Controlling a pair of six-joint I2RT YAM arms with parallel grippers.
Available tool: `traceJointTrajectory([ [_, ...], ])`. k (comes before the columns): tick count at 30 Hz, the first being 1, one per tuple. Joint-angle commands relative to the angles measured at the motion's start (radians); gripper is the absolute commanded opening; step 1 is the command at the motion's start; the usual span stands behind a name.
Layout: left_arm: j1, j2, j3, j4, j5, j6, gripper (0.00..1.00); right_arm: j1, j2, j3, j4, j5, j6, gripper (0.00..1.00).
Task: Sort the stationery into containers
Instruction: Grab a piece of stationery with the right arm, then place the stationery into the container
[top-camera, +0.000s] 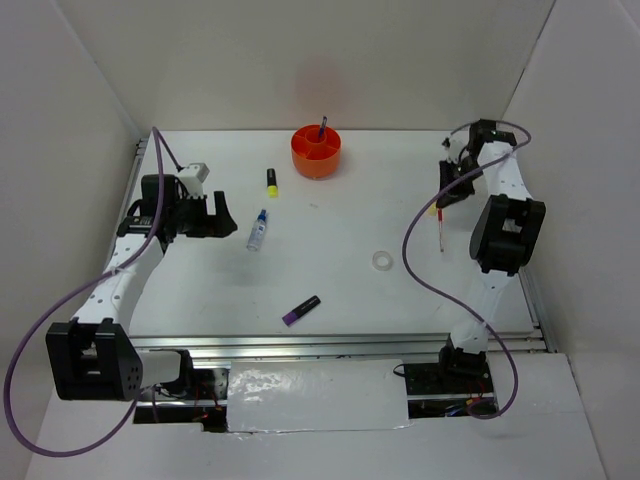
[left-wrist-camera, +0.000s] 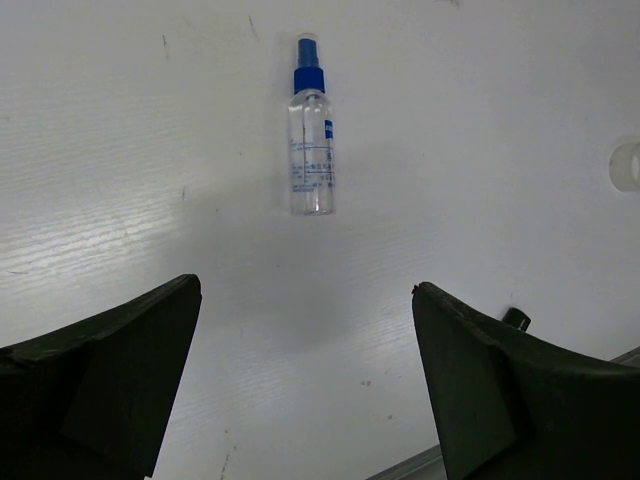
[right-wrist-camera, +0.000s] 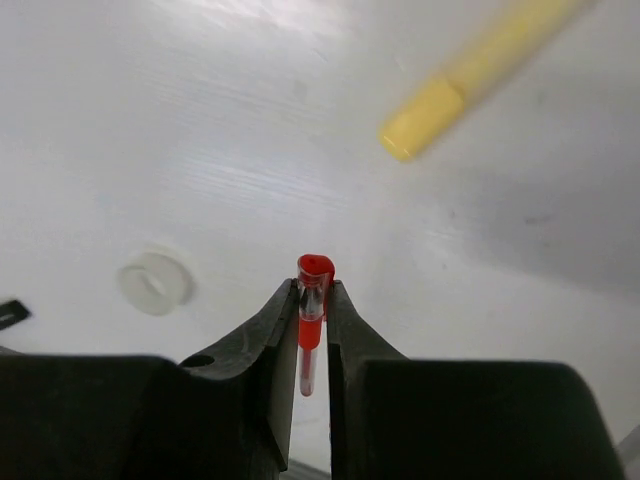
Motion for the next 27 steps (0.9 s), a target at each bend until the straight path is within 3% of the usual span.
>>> traceJointTrajectory([
  [1,-0.003,-0.100,-0.034,0.112,0.022,-0.035,0.99,0.060,-0.223,0.140,0.086,-0.165,-0.016,0.00],
  [6,-0.006,-0.158,-0.099,0.259,0.037,-0.085,0.99,0.196,-0.363,0.086,0.475,-0.163,0.160,0.00],
  [9,-0.035,-0.111,-0.076,0.301,0.043,-0.102,0.99,0.303,-0.392,0.026,0.843,-0.083,0.255,0.00],
  [15,-0.074,-0.037,-0.037,0.341,-0.006,-0.084,0.99,0.472,-0.199,0.163,1.114,0.080,0.264,0.00],
  [20,-0.078,-0.014,-0.042,0.368,-0.029,-0.068,0.99,0.557,-0.098,0.081,1.466,0.262,0.241,0.00],
  [27,-0.080,0.014,-0.060,0.373,-0.036,-0.056,0.99,0.620,0.051,0.163,1.587,0.353,0.269,0.00],
])
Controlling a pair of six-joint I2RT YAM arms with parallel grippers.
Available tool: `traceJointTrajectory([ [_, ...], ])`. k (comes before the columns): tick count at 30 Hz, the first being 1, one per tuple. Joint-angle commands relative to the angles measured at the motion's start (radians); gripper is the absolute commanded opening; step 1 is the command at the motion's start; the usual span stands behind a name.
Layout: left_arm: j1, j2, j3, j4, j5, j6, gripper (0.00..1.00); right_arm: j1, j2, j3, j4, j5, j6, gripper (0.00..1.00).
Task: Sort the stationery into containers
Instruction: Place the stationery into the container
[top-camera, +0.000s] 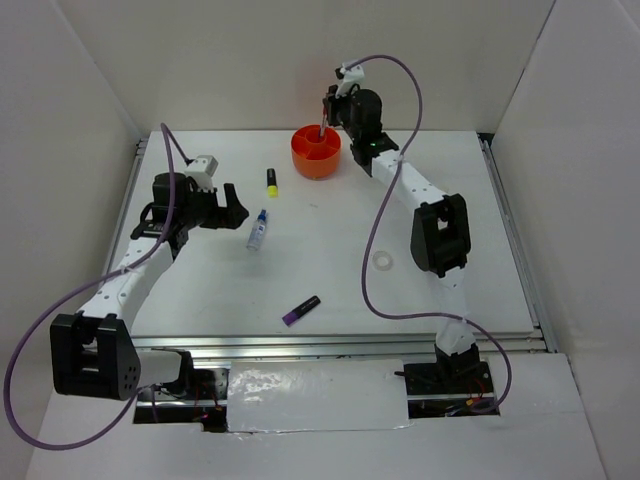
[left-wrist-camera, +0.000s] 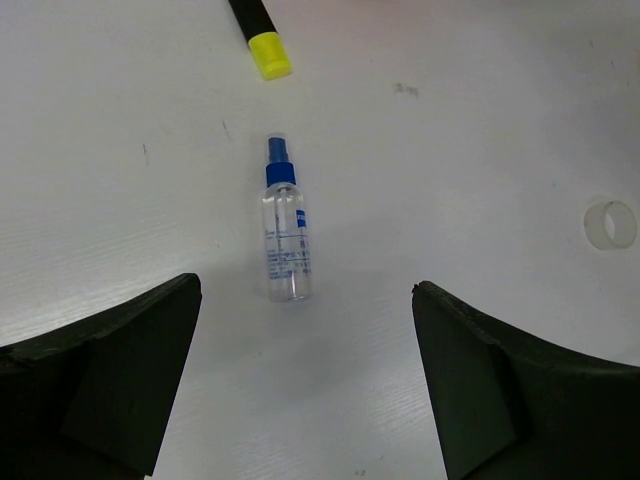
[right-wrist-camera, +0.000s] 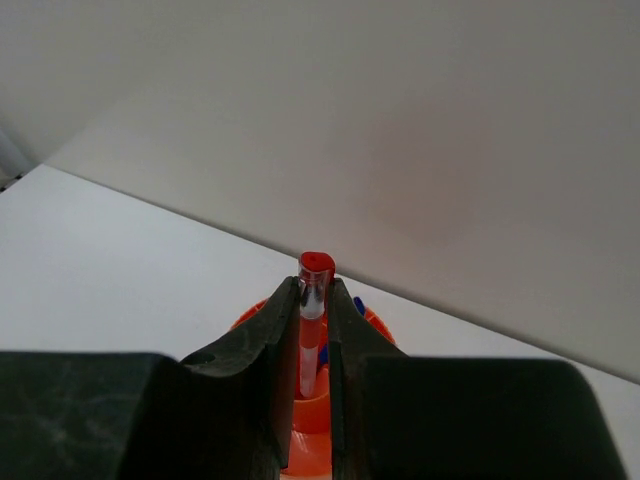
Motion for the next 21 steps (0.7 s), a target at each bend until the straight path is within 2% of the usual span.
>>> traceJointTrajectory([
  [1,-0.004,0.013,0.023,0.054,-0.009,0.016,0.99,0.034,0.015,0.075,0.205,0.081,0.015,0.00],
  [10,-0.004,0.025,0.014,0.071,-0.014,0.016,0.99,0.047,0.071,0.059,0.268,0.150,-0.031,0.00],
  [21,-0.004,0.065,0.037,0.057,-0.031,0.012,0.99,0.036,0.114,0.059,0.215,0.114,0.007,0.00],
])
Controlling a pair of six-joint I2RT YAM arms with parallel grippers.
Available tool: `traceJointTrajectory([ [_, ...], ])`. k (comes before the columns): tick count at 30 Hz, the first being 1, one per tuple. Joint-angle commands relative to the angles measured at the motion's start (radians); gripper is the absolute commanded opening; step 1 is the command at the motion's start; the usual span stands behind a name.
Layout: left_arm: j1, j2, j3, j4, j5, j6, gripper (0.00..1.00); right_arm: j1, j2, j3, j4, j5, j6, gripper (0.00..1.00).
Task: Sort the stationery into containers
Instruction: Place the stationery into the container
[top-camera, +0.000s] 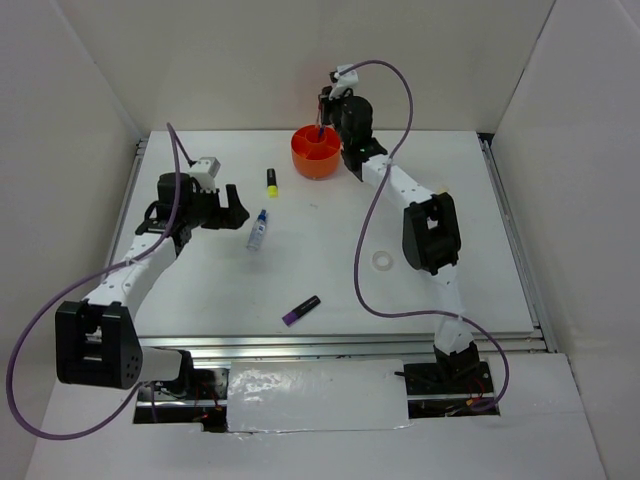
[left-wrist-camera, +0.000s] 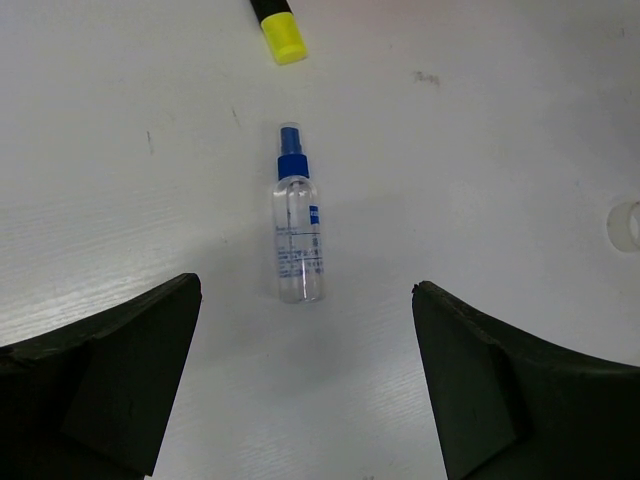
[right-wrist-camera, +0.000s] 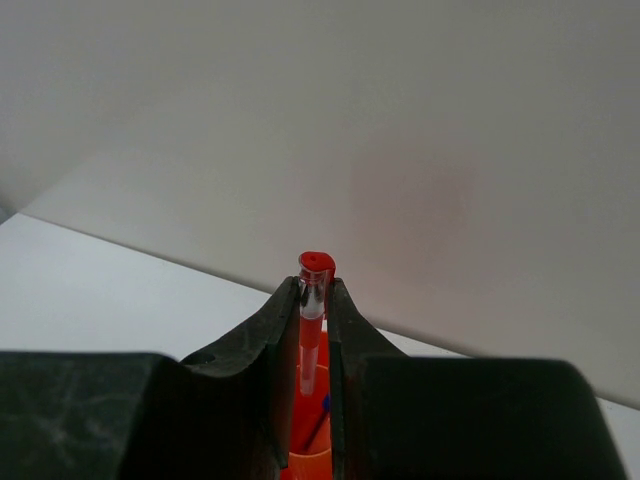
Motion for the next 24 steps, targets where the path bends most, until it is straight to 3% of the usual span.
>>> traceJointTrajectory([
  [1,-0.004,0.009,0.037,0.038,-0.018,0.009,0.99,-0.002,0.026,0.030,0.042,0.004,0.020,0.00],
  [9,-0.008,0.073,0.102,-0.052,-0.096,0.012,0.99,0.000,0.049,0.013,0.021,-0.013,0.025,0.01],
  [12,-0.013,0.115,0.149,-0.123,-0.155,0.028,0.99,0.000,0.046,-0.016,0.025,-0.011,0.025,0.20],
  [13,-0.016,0.120,0.154,-0.131,-0.173,0.033,0.99,0.000,0.043,-0.026,0.025,-0.014,0.023,0.32],
  [15,-0.019,0.130,0.162,-0.143,-0.188,0.039,0.99,0.000,0.034,-0.036,0.019,-0.017,0.023,0.46],
  [19,-0.037,0.138,0.180,-0.166,-0.191,0.039,0.99,0.000,-0.006,-0.072,-0.001,-0.031,0.026,0.55],
  [24,-0.083,0.184,0.191,-0.226,-0.233,0.000,0.94,0.000,-0.148,-0.162,-0.045,-0.034,0.033,0.57],
])
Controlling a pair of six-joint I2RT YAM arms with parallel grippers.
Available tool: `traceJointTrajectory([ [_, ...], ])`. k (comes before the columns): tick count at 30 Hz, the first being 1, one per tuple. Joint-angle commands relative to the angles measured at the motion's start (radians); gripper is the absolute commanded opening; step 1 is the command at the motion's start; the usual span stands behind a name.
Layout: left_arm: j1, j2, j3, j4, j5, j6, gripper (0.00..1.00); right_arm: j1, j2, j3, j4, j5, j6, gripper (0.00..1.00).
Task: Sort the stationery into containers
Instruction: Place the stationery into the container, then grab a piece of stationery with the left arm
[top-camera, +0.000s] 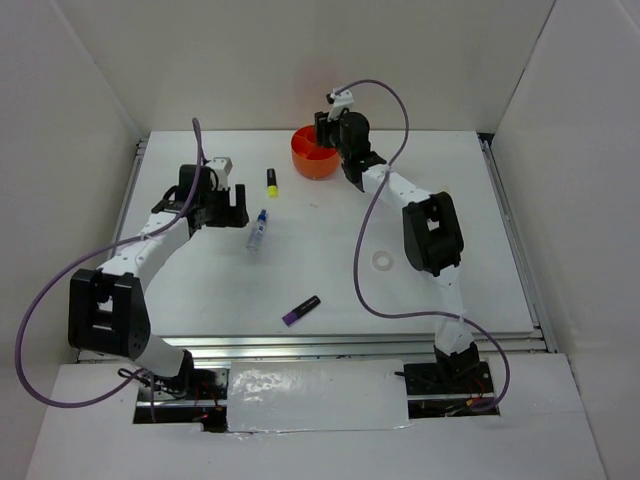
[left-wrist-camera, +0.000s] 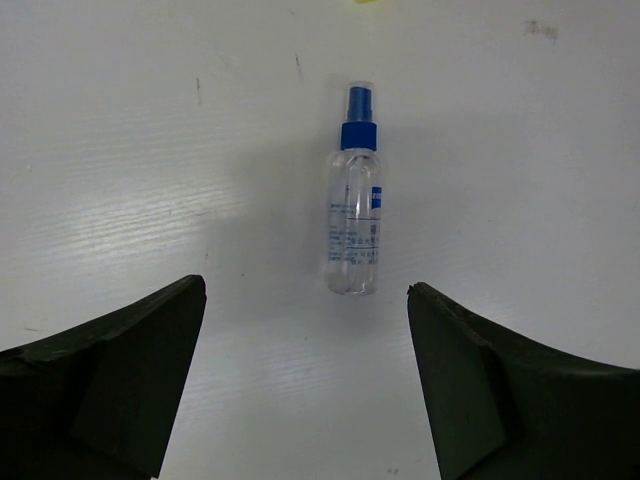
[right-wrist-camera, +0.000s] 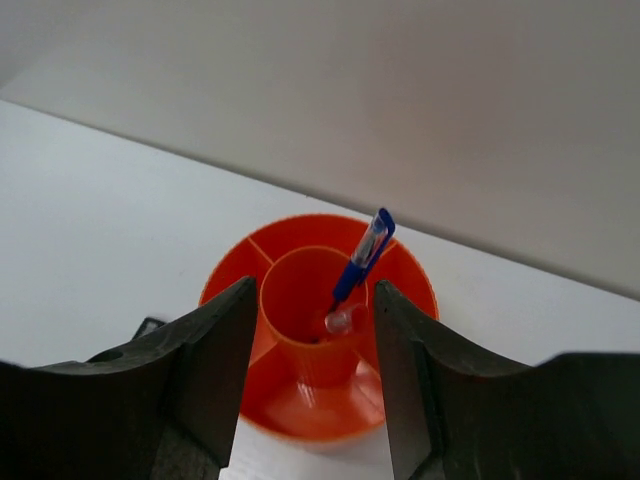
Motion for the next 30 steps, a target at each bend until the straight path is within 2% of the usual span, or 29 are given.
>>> traceJointTrajectory([
  [1,-0.033,0.034,0.025,-0.038,-0.033,-0.029,0.92,-0.005,-0.218,-0.047,-0.013,-0.002,0.014,0.57],
  [4,-0.056,0.058,0.008,-0.035,-0.036,-0.049,0.88,-0.019,-0.375,-0.148,-0.096,-0.030,0.072,0.57],
  [9,-0.080,0.159,0.056,-0.087,-0.046,-0.063,0.86,-0.058,-0.616,-0.362,-0.286,-0.171,0.118,0.58],
  [13,-0.099,0.245,0.096,-0.089,-0.021,-0.073,0.85,-0.100,-0.788,-0.465,-0.439,-0.303,0.145,0.60],
  [16,-0.123,0.293,0.123,-0.087,-0.027,-0.069,0.84,-0.132,-0.882,-0.560,-0.504,-0.398,0.150,0.69],
  [17,-0.131,0.304,0.128,-0.087,-0.029,-0.069,0.84,-0.138,-0.902,-0.579,-0.512,-0.410,0.153,0.76],
  [18,-0.134,0.330,0.143,-0.087,-0.033,-0.071,0.83,-0.146,-0.931,-0.611,-0.519,-0.415,0.158,0.79],
  [21,-0.135,0.371,0.162,-0.086,-0.012,-0.060,0.78,-0.178,-0.949,-0.654,-0.533,-0.500,0.196,0.82],
  [24,-0.135,0.396,0.154,-0.066,0.025,-0.050,0.68,-0.198,-0.934,-0.668,-0.536,-0.585,0.256,0.82],
  [25,-0.135,0.400,0.149,-0.060,0.029,-0.050,0.61,-0.198,-0.929,-0.670,-0.532,-0.599,0.273,0.81],
  [30,-0.135,0.437,0.146,-0.032,0.059,-0.031,0.48,-0.175,-0.865,-0.651,-0.510,-0.625,0.317,0.80],
])
